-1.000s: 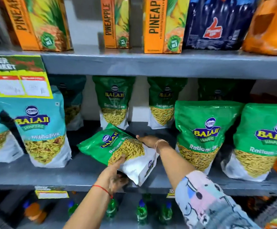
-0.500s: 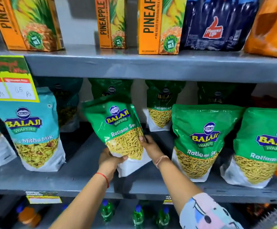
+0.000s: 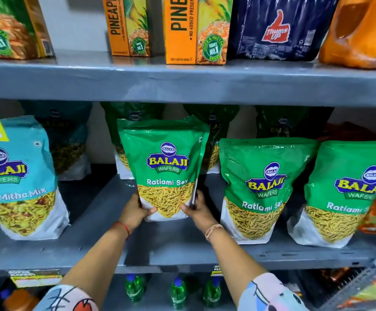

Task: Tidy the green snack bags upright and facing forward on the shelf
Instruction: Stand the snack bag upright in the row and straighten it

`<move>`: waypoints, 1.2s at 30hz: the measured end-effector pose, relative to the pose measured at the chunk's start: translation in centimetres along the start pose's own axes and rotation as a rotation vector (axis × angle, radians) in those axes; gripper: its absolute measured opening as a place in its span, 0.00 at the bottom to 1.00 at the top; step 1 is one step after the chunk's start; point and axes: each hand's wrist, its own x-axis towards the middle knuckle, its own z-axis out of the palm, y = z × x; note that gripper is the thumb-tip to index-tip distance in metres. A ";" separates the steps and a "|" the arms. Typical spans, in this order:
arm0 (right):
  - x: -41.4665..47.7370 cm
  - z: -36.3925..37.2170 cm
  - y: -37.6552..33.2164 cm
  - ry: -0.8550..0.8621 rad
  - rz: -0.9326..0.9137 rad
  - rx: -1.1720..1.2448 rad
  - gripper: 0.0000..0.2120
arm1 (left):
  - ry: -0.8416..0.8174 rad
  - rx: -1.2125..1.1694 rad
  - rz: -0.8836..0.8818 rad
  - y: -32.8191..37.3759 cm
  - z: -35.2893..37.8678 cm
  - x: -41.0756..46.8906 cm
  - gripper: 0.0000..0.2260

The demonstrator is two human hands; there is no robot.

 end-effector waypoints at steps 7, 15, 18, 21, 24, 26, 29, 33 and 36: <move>-1.1 -0.1 0.2 -0.047 -0.001 -0.119 0.22 | 0.032 0.108 -0.045 -0.9 0.7 -1.7 0.23; -5.0 0.3 0.9 -0.013 -0.013 -0.208 0.23 | -0.030 0.174 -0.084 -2.1 -0.4 -5.2 0.27; -6.3 0.4 0.7 -0.006 -0.016 -0.227 0.23 | -0.035 0.222 -0.070 -2.8 -0.9 -5.7 0.28; -6.8 0.2 0.1 -0.035 -0.007 -0.224 0.23 | -0.064 0.217 -0.058 -3.7 -1.2 -5.3 0.32; -6.8 -0.4 -0.6 -0.088 0.006 -0.191 0.31 | -0.091 0.222 -0.060 -2.4 -1.4 -6.0 0.34; -6.5 -1.2 -1.2 -0.096 0.039 -0.161 0.39 | -0.074 0.252 -0.080 -1.8 -1.4 -6.5 0.33; -6.5 -1.9 -1.6 -0.114 0.077 -0.191 0.30 | -0.052 0.281 -0.070 -1.9 -1.1 -6.4 0.30; -6.5 -0.6 -0.8 -0.095 0.035 -0.194 0.11 | -0.018 0.307 -0.045 -2.2 -1.4 -6.3 0.24; -5.7 1.0 0.2 -0.073 0.014 -0.175 0.15 | -0.011 0.378 -0.034 -2.4 -2.8 -6.2 0.20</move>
